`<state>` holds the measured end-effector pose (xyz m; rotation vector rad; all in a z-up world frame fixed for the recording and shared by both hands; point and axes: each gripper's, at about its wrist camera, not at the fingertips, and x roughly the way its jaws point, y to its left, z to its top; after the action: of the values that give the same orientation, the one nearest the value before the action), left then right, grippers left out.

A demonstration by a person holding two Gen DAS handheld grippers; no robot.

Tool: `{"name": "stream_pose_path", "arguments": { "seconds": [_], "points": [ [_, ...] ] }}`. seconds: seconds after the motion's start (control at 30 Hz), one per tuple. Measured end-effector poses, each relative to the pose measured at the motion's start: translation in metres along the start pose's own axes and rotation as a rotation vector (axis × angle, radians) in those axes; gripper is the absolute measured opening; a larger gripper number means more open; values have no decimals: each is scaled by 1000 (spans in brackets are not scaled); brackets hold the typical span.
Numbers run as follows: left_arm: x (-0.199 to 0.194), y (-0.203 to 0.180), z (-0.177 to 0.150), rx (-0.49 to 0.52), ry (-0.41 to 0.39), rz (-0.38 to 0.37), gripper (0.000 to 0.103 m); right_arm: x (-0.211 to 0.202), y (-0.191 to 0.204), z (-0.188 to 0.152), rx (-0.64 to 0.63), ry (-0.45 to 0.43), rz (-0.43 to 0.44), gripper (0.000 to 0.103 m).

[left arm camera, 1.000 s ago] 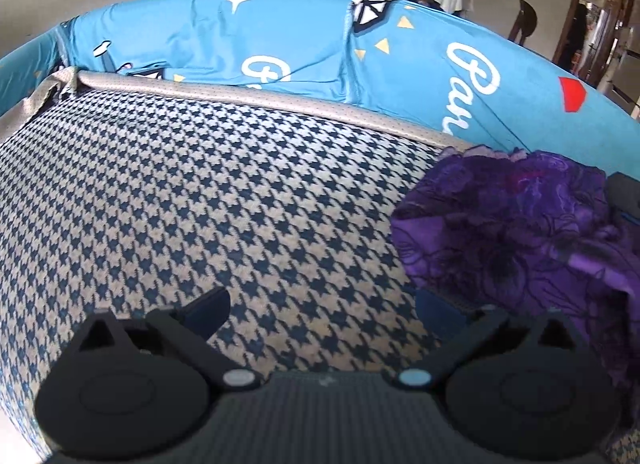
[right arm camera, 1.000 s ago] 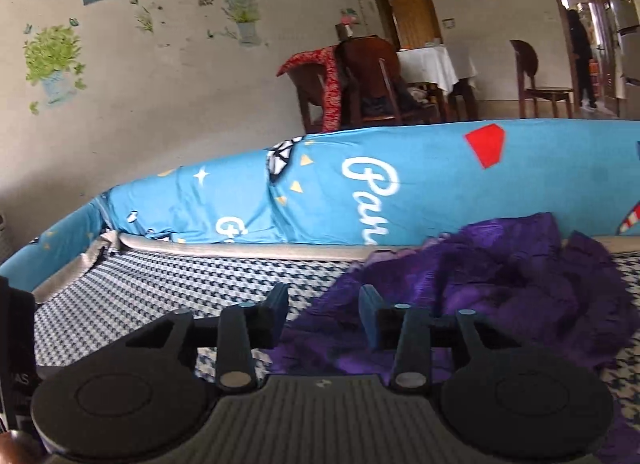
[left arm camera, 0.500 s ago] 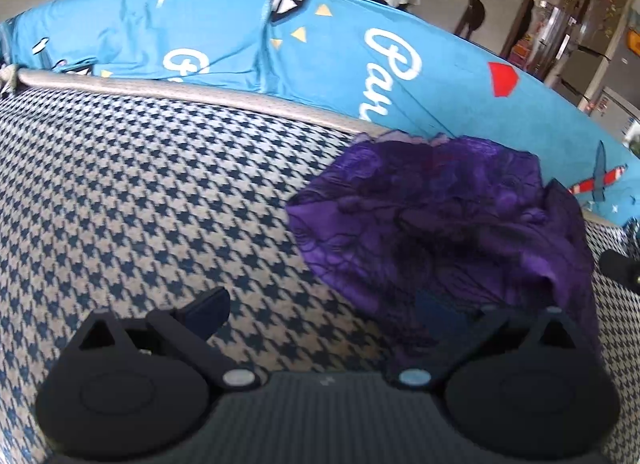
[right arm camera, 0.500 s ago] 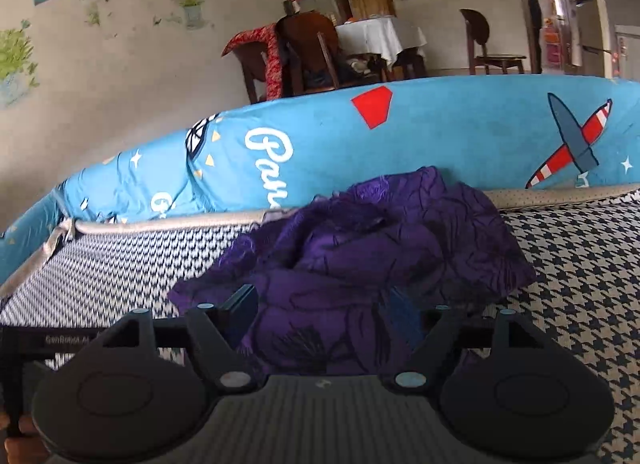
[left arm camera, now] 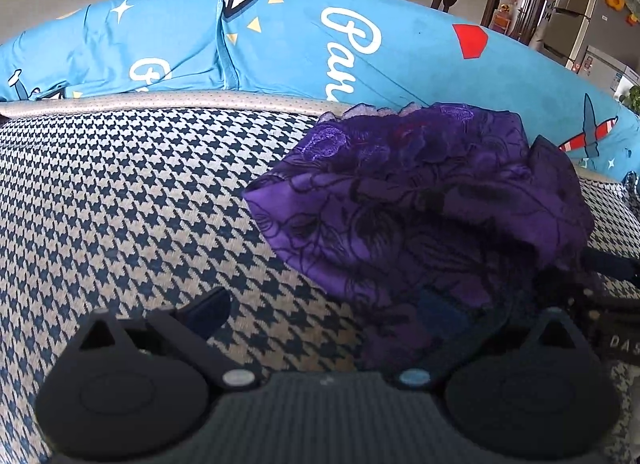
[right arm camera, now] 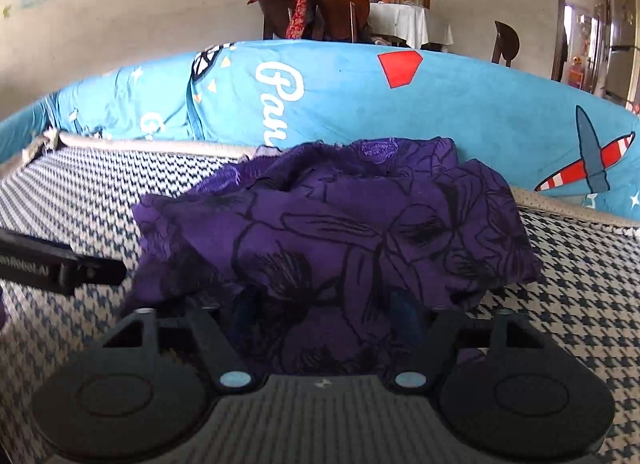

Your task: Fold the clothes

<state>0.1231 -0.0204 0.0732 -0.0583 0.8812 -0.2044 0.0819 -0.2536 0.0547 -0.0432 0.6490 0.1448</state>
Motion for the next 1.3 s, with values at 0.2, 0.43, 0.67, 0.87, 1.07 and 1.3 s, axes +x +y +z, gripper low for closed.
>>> {"name": "stream_pose_path", "arguments": {
  "seconds": [0.2, 0.43, 0.67, 0.87, 1.07, 1.3],
  "points": [
    [-2, 9, 3, -14, -6, 26, 103, -12, 12, 14, 12, -77, 1, 12],
    [-10, 35, 10, -80, -46, 80, 103, -29, 19, 35, 141, -158, 210, 10],
    [-19, 72, 15, -185, -82, 109, 103, -26, 77, 29, 9, -114, 409, 10],
    [-22, 84, 14, -211, -92, 113, 103, -17, 118, 7, -162, 9, 494, 21],
    [-21, 75, 14, -199, -94, 96, 103, -28, 106, 5, -169, 10, 517, 42],
    [-20, 59, 15, -173, -95, 65, 103, -53, 88, 8, -199, -25, 345, 46]
  ]
}}
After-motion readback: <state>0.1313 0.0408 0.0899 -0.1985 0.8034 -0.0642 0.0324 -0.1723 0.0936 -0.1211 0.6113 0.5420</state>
